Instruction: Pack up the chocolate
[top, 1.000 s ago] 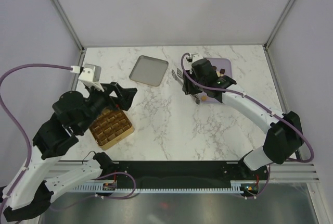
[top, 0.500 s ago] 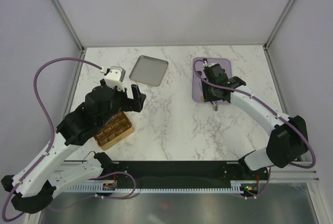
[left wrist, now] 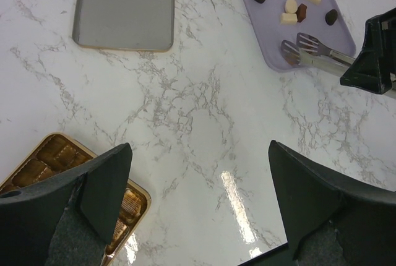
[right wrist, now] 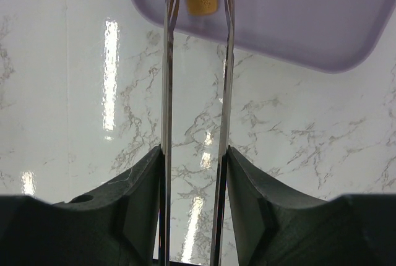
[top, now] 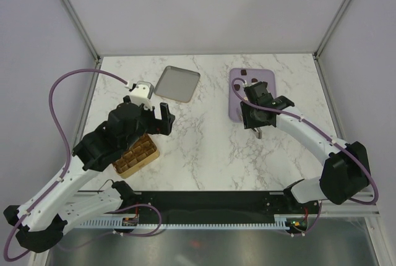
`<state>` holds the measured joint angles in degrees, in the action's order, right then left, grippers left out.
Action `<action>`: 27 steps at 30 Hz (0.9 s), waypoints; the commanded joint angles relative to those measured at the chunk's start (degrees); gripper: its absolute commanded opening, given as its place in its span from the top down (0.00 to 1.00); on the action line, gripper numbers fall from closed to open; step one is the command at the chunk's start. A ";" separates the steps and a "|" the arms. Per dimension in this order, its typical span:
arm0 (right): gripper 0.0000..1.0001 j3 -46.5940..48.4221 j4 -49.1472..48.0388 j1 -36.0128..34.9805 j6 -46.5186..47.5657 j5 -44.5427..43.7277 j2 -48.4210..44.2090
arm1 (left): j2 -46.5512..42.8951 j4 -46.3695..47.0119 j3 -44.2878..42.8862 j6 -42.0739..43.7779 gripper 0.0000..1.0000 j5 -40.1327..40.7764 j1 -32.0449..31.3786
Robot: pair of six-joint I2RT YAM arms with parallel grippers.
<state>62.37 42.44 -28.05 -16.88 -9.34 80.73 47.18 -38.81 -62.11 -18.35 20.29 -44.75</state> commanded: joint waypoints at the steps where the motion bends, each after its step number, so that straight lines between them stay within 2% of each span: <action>1: 0.49 -0.05 -1.57 0.10 -0.43 1.08 -0.66 | -0.24 2.33 -0.38 2.00 0.00 -1.13 0.02; 13: 0.49 -1.99 -1.30 0.19 -0.61 1.26 -0.57 | -1.30 2.42 -0.38 1.83 0.00 -1.66 -0.07; 17: 0.54 -1.55 -0.78 0.19 -0.52 1.52 -0.75 | -1.48 2.33 -0.82 1.74 0.00 -1.66 0.01; 27: 0.57 -0.32 -0.25 0.28 -0.52 1.09 -1.19 | -0.60 2.33 -3.11 1.91 0.00 -2.54 0.02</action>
<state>60.42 42.13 -27.97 -16.97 -7.81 80.73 46.26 -38.76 -62.43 -18.35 18.92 -44.75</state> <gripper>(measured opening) 0.441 0.993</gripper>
